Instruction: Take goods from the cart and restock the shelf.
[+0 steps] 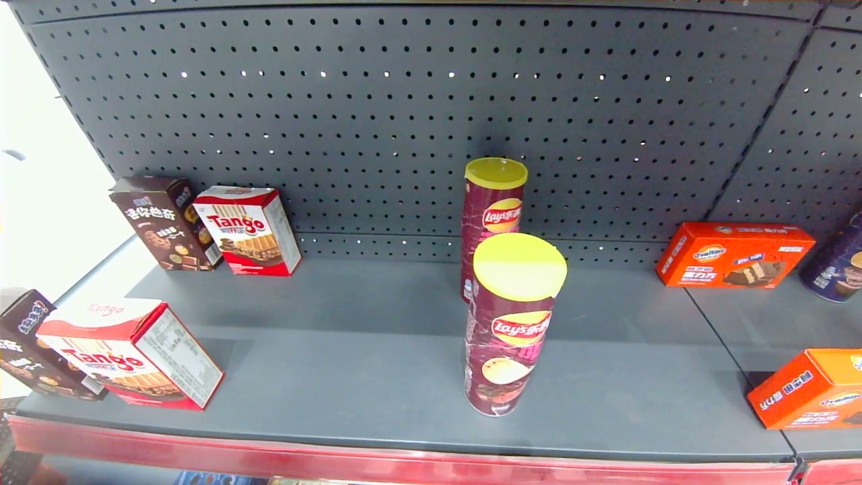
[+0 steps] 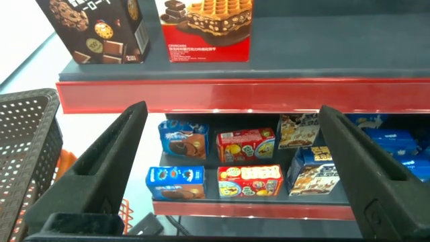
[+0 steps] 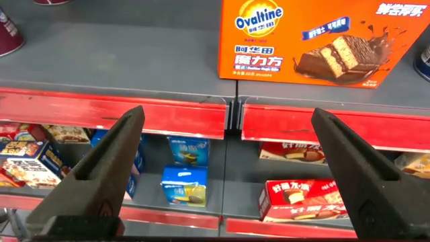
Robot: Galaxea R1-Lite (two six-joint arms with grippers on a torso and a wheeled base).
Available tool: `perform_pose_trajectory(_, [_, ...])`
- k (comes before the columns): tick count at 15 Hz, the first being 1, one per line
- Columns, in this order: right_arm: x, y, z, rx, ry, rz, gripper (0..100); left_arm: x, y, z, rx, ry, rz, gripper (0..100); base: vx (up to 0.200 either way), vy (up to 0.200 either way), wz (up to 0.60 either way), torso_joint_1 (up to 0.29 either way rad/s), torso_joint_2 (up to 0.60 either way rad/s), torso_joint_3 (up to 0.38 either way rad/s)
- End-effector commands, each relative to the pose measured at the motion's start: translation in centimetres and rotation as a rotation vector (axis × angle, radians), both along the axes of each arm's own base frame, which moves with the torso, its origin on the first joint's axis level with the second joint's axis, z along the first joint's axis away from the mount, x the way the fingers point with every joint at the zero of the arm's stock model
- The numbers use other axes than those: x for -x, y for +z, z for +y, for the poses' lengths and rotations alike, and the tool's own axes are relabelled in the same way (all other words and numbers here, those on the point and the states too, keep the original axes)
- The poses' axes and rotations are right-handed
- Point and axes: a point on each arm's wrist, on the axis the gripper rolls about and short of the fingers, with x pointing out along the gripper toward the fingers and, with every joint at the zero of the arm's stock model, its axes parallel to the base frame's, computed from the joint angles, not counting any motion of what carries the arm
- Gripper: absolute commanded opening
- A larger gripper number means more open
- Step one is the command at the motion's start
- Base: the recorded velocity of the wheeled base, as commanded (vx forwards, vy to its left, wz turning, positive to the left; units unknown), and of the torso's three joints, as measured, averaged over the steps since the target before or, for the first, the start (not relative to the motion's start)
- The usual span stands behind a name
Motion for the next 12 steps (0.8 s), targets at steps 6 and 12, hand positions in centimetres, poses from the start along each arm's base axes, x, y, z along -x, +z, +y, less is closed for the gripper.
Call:
perform_pose_trajectory(6, [-0.01, 0.0, 0.0, 0.0, 0.001, 0.001, 100, -0.01, 0.0, 0.0, 0.001, 0.001, 0.002, 100, 0.0, 0.0, 0.0, 0.0, 0.0, 0.0])
perform_pose_trajectory(12, [-0.01, 0.0, 0.0, 0.0, 0.001, 0.001, 100, -0.01, 0.0, 0.0, 0.002, 0.001, 0.002, 100, 0.0, 0.0, -0.2, 0.003, 0.0, 0.002])
